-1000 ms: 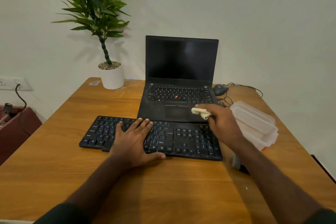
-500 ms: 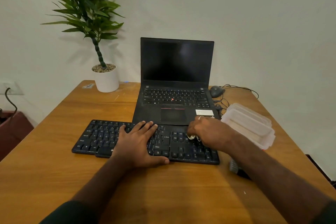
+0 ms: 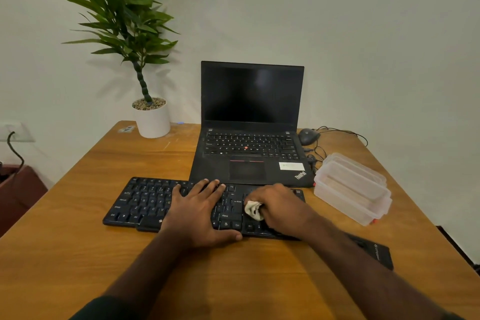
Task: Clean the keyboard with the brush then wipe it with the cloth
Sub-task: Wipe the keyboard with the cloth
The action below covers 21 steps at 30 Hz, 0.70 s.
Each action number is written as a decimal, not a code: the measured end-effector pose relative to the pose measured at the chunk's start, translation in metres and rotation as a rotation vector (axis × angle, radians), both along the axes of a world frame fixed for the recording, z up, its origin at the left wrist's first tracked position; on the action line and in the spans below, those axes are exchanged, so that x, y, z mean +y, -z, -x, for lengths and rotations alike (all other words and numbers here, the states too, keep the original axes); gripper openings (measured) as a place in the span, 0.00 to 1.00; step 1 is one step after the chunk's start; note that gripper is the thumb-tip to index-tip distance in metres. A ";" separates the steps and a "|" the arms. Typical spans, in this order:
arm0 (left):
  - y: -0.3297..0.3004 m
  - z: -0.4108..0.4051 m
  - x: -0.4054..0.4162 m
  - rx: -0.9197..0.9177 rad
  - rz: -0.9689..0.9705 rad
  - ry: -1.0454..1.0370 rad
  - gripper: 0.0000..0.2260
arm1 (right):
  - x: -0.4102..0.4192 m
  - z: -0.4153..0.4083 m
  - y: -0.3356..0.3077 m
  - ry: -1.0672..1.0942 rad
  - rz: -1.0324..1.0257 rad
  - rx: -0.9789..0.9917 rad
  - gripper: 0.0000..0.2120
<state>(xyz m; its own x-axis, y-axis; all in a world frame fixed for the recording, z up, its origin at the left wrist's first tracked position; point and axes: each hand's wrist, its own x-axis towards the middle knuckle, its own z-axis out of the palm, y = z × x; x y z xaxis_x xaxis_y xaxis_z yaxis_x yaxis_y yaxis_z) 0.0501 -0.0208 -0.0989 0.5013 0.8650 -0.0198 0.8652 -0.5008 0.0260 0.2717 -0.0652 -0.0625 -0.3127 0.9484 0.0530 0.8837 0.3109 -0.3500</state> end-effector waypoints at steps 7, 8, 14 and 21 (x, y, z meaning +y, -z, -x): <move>0.006 0.004 -0.012 -0.007 -0.072 -0.015 0.54 | 0.007 -0.022 -0.014 0.346 -0.171 0.543 0.10; 0.006 0.004 -0.013 -0.020 -0.083 -0.024 0.54 | 0.007 -0.035 -0.018 0.408 -0.225 0.572 0.11; 0.006 0.004 -0.015 -0.066 -0.121 -0.040 0.56 | -0.007 -0.063 -0.006 0.371 -0.175 0.039 0.21; 0.003 0.002 -0.015 -0.047 -0.101 -0.061 0.56 | -0.038 -0.049 0.021 0.185 0.079 0.139 0.26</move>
<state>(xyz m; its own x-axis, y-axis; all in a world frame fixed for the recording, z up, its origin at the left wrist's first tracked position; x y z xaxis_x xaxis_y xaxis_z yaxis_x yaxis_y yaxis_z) 0.0479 -0.0360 -0.1017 0.4456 0.8905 0.0914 0.8933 -0.4490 0.0191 0.3206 -0.1027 -0.0833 -0.1277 0.9918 0.0070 0.8648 0.1148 -0.4889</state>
